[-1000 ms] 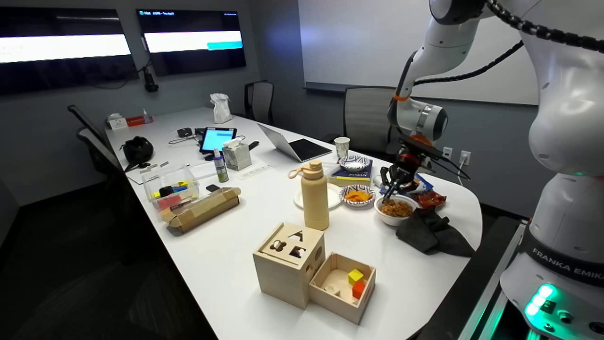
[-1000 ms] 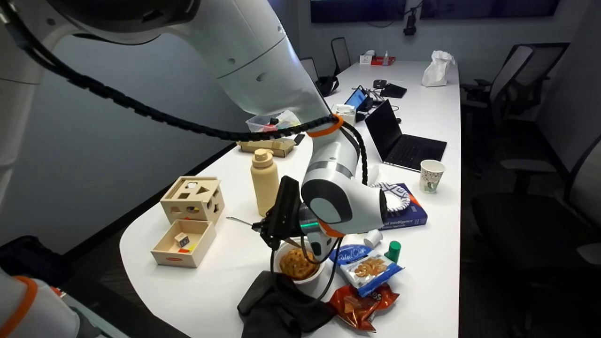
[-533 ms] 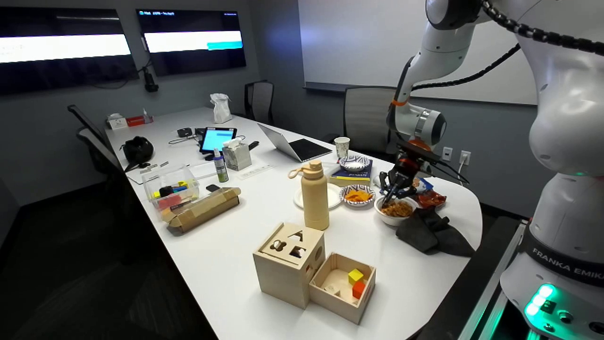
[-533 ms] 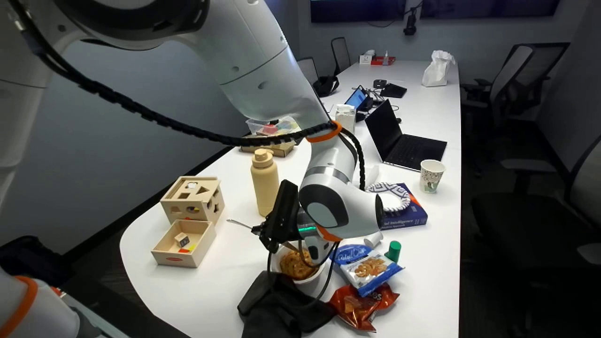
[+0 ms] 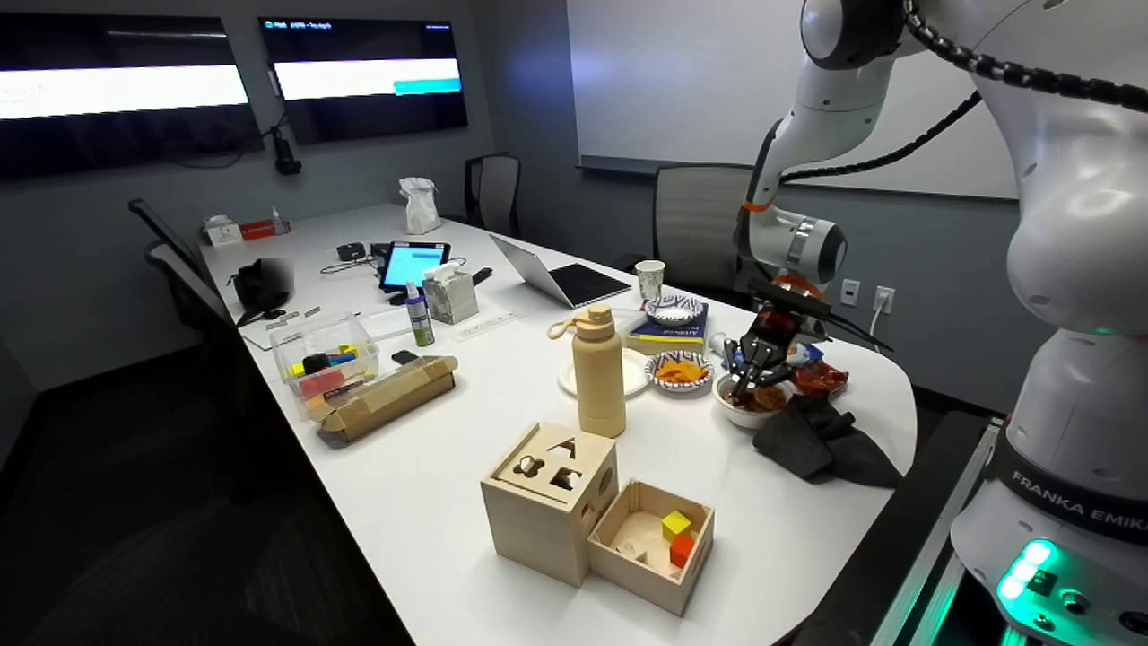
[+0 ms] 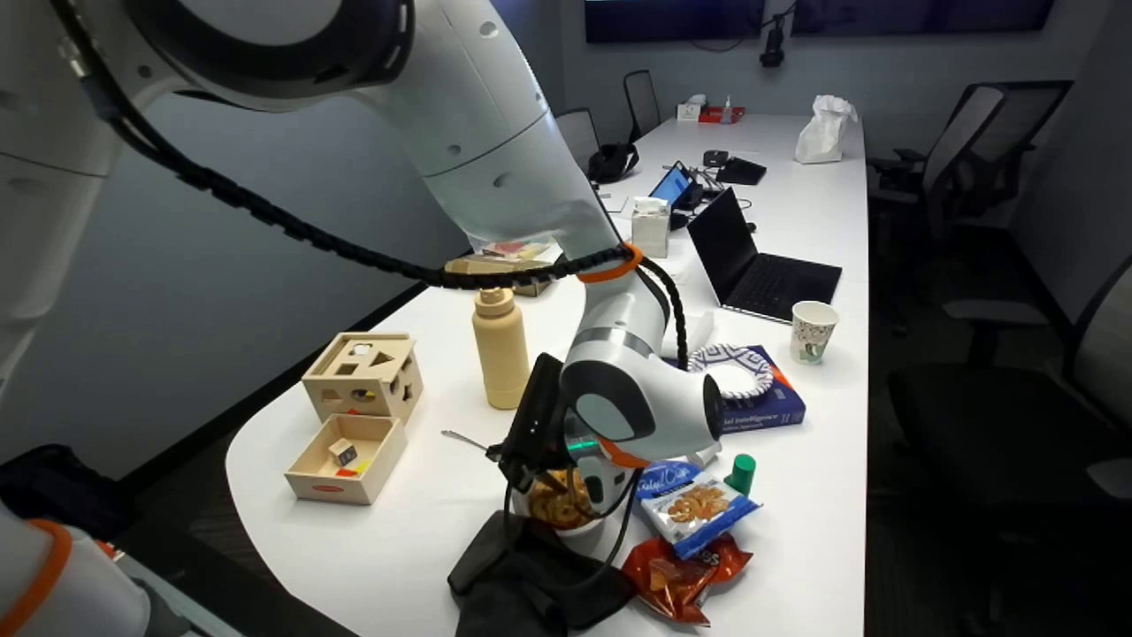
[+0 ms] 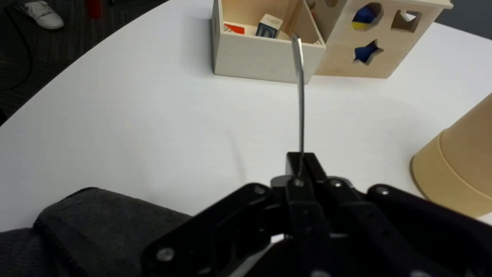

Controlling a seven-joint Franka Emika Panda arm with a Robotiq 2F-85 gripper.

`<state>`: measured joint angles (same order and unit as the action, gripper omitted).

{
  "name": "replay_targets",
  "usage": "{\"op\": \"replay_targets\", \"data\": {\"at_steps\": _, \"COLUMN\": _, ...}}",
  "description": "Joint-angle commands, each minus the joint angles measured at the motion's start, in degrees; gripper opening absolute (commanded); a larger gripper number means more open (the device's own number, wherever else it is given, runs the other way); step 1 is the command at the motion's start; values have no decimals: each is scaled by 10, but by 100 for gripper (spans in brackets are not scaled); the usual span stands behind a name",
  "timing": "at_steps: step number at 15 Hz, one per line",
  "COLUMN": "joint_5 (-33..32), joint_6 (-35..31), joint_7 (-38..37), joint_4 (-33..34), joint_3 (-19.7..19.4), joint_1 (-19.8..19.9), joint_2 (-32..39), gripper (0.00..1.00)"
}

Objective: Use the silver spoon to stir the contents in the white and black bowl and then the white bowl.

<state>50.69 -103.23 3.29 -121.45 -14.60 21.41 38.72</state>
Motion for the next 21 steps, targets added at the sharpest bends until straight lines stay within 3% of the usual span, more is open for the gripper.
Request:
{"op": "replay_targets", "data": {"at_steps": 1, "joint_5": 8, "joint_6": -51, "joint_7": -34, "joint_4": -12, "joint_3": -12, "joint_1": -16, "joint_2": -14, "gripper": 1}}
{"op": "replay_targets", "data": {"at_steps": 4, "joint_5": 17, "joint_6": -83, "joint_7": -26, "joint_4": -11, "joint_3": -4, "joint_1": -13, "joint_2": -20, "gripper": 1}}
{"op": "replay_targets", "data": {"at_steps": 7, "joint_5": 47, "joint_6": -72, "joint_7": 10, "joint_4": -4, "joint_3": 15, "joint_1": 1, "joint_2": -19, "gripper": 1}}
{"op": "replay_targets", "data": {"at_steps": 13, "joint_5": 79, "joint_6": 3, "joint_7": 65, "joint_4": 8, "joint_3": 28, "joint_1": 15, "joint_2": -13, "gripper": 1}}
{"op": "replay_targets", "data": {"at_steps": 21, "joint_5": 72, "joint_6": 109, "joint_7": 87, "joint_4": 16, "joint_3": 10, "joint_1": 36, "joint_2": 7, "gripper": 1}}
